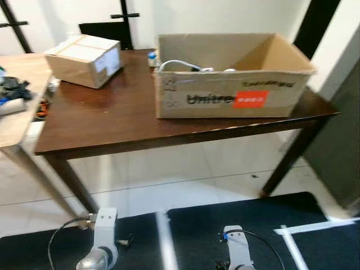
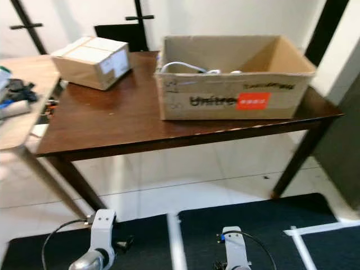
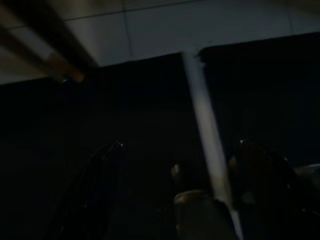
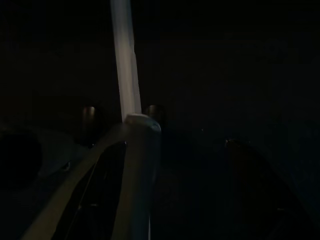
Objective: Picking trash to rubbish bin
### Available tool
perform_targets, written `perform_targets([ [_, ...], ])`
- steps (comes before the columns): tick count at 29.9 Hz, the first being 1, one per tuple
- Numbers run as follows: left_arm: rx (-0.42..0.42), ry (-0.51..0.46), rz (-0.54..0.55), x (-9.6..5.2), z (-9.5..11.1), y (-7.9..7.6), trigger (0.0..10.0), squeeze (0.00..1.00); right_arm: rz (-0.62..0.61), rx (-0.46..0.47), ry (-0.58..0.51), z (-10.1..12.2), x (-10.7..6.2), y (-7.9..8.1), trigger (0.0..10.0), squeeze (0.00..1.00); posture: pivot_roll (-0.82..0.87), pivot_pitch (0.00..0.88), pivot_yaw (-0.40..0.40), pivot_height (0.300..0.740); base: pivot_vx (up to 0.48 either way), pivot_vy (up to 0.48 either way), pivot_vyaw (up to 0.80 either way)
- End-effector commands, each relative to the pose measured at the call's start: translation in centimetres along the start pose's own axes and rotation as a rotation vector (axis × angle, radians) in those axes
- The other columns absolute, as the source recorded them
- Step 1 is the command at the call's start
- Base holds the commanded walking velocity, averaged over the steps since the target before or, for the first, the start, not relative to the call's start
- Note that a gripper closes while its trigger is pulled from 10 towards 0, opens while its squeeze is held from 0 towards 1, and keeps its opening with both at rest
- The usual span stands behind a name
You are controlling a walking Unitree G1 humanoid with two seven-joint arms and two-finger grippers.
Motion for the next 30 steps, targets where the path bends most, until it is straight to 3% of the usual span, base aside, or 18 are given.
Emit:
perform_targets([
  [1,-0.004,0.022,0.012,-0.33,-0.76,0.51,10.0,0.00,0.002,0.008,0.011,-0.39,-0.02,0.18,10.0,0.00,0.00,0.108,0.036,0.740,0.000,0.382,0.00],
  [30,-0.002,0.019,0.013,-0.26,-0.52,0.57,10.0,0.00,0.007,0.016,0.008,-0.19,0.04,0.51,10.0,0.00,0.01,0.122,0.036,0.740,0.000,0.384,0.00],
])
Point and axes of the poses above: a point about 5 cm out from each wrist's last joint towards the gripper, its own x axis pointing out of the wrist towards the gripper, its own z axis along the axis of the wrist's last joint, y = z × x, the point moved 3 cm from there along x, pointing out of the wrist towards the gripper, and after that the axes turned 8 degrees about x, right-handed, at the moved point
